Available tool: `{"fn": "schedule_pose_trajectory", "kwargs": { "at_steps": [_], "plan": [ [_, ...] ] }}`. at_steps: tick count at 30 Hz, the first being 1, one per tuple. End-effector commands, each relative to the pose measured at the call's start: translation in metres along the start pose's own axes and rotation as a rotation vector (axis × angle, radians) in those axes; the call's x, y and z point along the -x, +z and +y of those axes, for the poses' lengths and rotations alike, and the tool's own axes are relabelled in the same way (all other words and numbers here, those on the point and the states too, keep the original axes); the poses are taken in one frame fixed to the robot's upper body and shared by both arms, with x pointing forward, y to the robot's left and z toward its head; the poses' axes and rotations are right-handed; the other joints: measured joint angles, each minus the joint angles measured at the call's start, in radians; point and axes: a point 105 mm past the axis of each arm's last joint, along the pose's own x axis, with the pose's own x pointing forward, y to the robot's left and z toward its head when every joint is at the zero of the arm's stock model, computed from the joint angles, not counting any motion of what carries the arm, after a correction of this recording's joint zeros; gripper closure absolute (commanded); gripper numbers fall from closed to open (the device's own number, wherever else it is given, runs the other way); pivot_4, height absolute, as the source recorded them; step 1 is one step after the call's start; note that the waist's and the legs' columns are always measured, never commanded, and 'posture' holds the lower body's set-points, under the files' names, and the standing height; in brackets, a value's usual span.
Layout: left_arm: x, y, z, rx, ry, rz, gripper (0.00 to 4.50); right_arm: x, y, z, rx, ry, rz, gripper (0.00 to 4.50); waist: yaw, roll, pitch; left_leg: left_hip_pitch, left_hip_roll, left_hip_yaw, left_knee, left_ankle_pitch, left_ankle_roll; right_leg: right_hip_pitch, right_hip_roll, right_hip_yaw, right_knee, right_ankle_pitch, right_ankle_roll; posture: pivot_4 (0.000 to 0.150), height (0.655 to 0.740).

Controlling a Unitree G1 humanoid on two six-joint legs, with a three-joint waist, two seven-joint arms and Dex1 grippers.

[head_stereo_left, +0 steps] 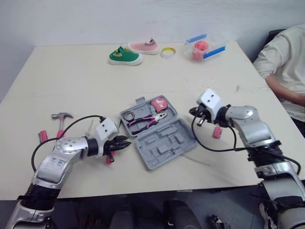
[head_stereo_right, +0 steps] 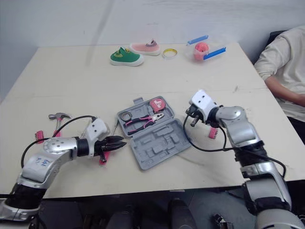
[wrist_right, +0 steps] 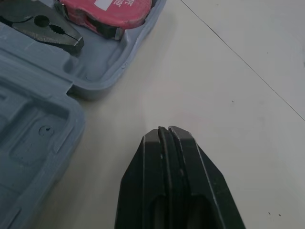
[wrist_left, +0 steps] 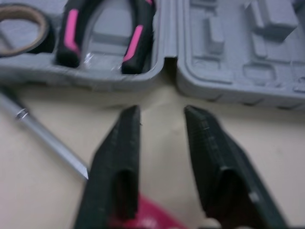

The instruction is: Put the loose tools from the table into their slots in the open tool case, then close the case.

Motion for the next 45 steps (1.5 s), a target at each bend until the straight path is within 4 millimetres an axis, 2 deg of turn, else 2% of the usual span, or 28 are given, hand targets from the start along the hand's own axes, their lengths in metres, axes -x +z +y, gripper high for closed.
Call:
{"fn": "schedule_pose_trajectory", "kwargs": {
  "at_steps": [1, 9, 13, 19, 23, 29, 35, 40, 43, 45],
  "plan": [
    [-0.004, 0.004, 0.007, -0.039, 0.022, -0.011, 4.46, -0.008, 0.015, -0.003, 0.037, 0.004, -0.031, 4.50, 0.000, 0.000, 0.000, 0.000, 0.000, 0.000, 0.000, 0.000, 0.000, 0.000, 0.000, 0.000, 0.000, 0.000, 0.000, 0.150, 0.7400],
    [-0.020, 0.012, 0.001, -0.026, -0.030, -0.050, 4.46, -0.027, 0.015, 0.017, 0.019, 0.067, -0.048, 4.50, 0.000, 0.000, 0.000, 0.001, 0.001, 0.000, 0.000, 0.000, 0.000, 0.000, 0.000, 0.000, 0.002, 0.000, 0.000, 0.150, 0.7400],
    [-0.025, 0.016, -0.005, -0.036, -0.064, -0.060, 4.46, -0.025, 0.009, 0.034, 0.012, 0.117, -0.049, 4.50, 0.001, 0.000, 0.000, 0.001, 0.001, 0.000, 0.000, 0.000, 0.000, 0.000, 0.000, 0.000, 0.003, 0.000, 0.000, 0.150, 0.7400],
    [-0.030, 0.012, -0.003, -0.083, -0.054, -0.030, 4.46, -0.002, -0.004, 0.060, -0.065, 0.170, -0.075, 4.50, 0.011, 0.000, 0.000, 0.002, 0.000, -0.001, 0.000, 0.000, 0.000, 0.001, 0.000, 0.000, 0.003, 0.000, 0.000, 0.150, 0.7400],
    [-0.030, 0.009, -0.012, -0.115, -0.114, -0.024, 4.46, 0.022, -0.009, 0.087, -0.113, 0.258, -0.107, 4.50, 0.023, 0.000, 0.000, 0.002, 0.000, 0.000, 0.000, 0.000, 0.000, 0.001, 0.000, 0.000, 0.002, 0.000, 0.000, 0.150, 0.7400],
    [-0.028, -0.001, -0.022, -0.127, -0.186, 0.004, 4.46, 0.042, -0.014, 0.106, -0.153, 0.273, -0.105, 4.50, 0.024, 0.000, 0.000, 0.004, 0.001, 0.002, -0.001, 0.000, 0.000, 0.001, 0.001, 0.001, 0.002, 0.000, 0.000, 0.150, 0.7400],
    [-0.027, -0.008, -0.024, -0.123, -0.180, 0.022, 4.46, 0.046, -0.023, 0.107, -0.190, 0.216, -0.073, 4.50, 0.025, 0.000, -0.001, 0.006, 0.001, 0.003, -0.001, 0.000, 0.000, 0.003, 0.001, 0.002, 0.002, 0.000, 0.000, 0.150, 0.7400],
    [-0.021, -0.012, -0.011, -0.073, -0.115, 0.009, 4.46, 0.055, -0.029, 0.098, -0.184, 0.159, -0.061, 4.50, 0.026, 0.000, -0.001, 0.006, 0.001, 0.003, -0.001, 0.000, 0.000, 0.003, 0.001, 0.002, 0.002, 0.000, 0.000, 0.150, 0.7400],
    [0.015, 0.004, -0.008, 0.009, -0.136, -0.127, 4.46, 0.082, -0.025, 0.077, -0.177, 0.089, -0.091, 4.50, 0.023, 0.000, -0.001, 0.006, 0.001, 0.003, -0.001, 0.000, 0.000, 0.003, 0.001, 0.003, 0.002, 0.000, 0.000, 0.150, 0.7400],
    [0.025, 0.010, -0.010, 0.025, -0.150, -0.167, 4.46, 0.090, -0.023, 0.074, -0.179, 0.079, -0.103, 4.50, 0.022, 0.000, 0.000, 0.005, 0.002, 0.003, -0.002, -0.001, 0.000, 0.001, 0.001, 0.002, 0.001, 0.000, 0.000, 0.150, 0.7400]
  ]
}}
